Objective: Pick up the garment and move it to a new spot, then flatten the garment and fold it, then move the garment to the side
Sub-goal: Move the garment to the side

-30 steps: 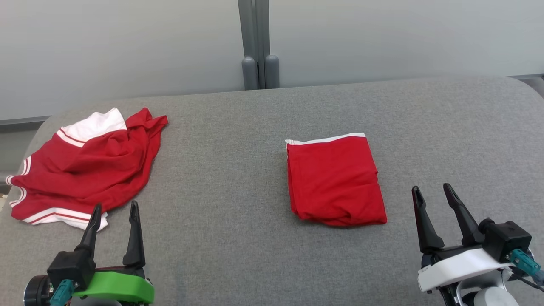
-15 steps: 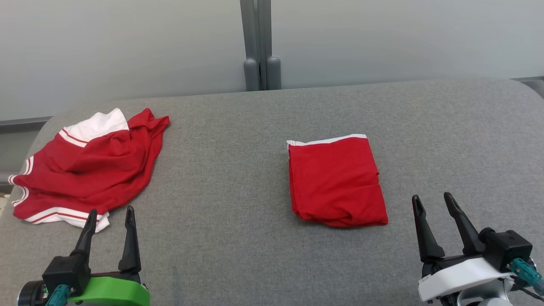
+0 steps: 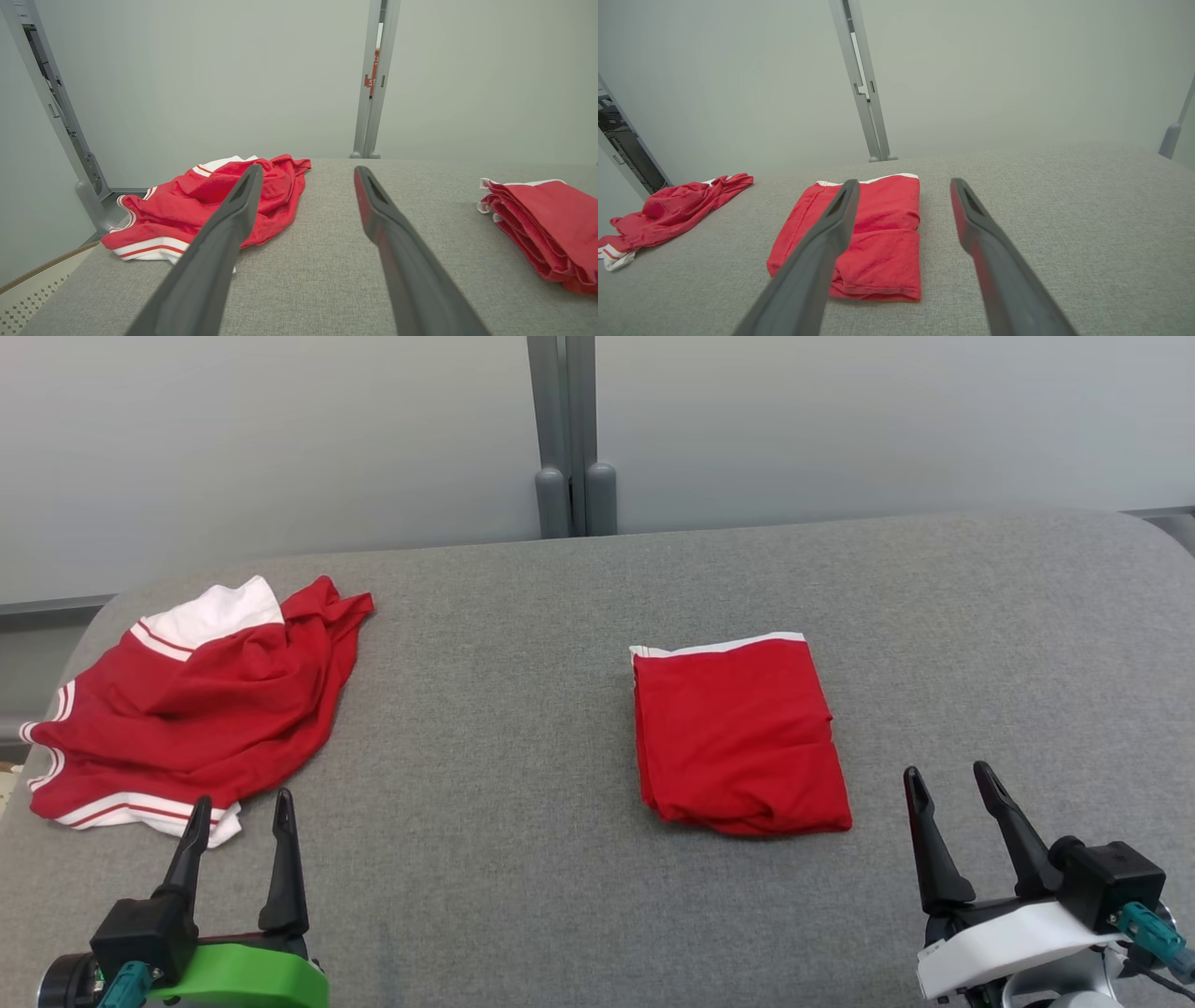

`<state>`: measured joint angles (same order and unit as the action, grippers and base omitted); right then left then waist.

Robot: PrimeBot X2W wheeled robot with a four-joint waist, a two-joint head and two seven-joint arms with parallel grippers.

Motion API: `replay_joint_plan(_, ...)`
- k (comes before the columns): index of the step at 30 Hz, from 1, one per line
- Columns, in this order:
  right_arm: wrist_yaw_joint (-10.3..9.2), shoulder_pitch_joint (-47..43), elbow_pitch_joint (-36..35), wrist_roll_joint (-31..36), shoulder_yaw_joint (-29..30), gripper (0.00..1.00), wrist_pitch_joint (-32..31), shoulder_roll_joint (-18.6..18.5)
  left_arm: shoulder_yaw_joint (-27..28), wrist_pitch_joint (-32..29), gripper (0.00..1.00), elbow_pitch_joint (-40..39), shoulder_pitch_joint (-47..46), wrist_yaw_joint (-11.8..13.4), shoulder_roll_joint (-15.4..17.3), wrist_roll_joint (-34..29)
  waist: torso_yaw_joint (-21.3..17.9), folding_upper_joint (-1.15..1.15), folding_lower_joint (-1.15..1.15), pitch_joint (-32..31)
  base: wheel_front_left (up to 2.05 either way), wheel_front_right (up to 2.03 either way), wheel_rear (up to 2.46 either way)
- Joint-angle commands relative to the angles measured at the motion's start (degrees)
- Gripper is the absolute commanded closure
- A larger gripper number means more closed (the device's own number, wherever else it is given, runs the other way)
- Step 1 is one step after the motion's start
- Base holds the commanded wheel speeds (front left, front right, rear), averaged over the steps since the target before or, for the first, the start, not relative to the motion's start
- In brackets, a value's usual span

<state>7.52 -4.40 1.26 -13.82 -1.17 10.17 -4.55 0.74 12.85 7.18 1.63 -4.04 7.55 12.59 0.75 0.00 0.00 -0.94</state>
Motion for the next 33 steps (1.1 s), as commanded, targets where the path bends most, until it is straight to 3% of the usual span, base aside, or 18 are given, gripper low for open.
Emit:
replay_joint_plan(1,-0.06,-0.63,0.13,0.48,0.17,0.0,-0.19,-0.03,-0.06,-0.09,0.0,-0.26,0.77,0.32,0.43,0.19,0.09,0.0,0.0,0.03,0.0,0.0,0.0)
replay_joint_plan(9,-0.06,1.49,0.17,0.3,0.56,0.0,-0.56,-0.45,-0.26,0.09,0.0,-0.35,0.45,0.48,0.76,0.46,0.57,0.0,0.0,0.77,0.0,0.0,0.0)
replay_joint_plan(19,-0.06,13.32,1.24,1.52,-1.74,0.0,-3.65,-5.6,-1.25,0.67,0.0,-0.54,-2.66,0.76,0.16,0.72,1.82,0.0,0.0,5.72,0.0,0.0,0.0)
replay_joint_plan(25,-0.06,21.47,7.38,1.09,-3.23,0.0,-8.33,-7.32,-2.44,1.16,0.0,0.05,-5.73,0.56,-0.46,0.58,3.26,0.0,0.0,10.42,0.0,0.0,0.0)
replay_joint_plan(33,-0.06,26.91,19.92,0.82,-4.06,0.0,-7.89,-7.87,-4.03,1.96,0.0,1.72,-10.09,0.1,-1.48,0.45,5.86,0.0,0.0,15.37,0.0,0.0,0.0)
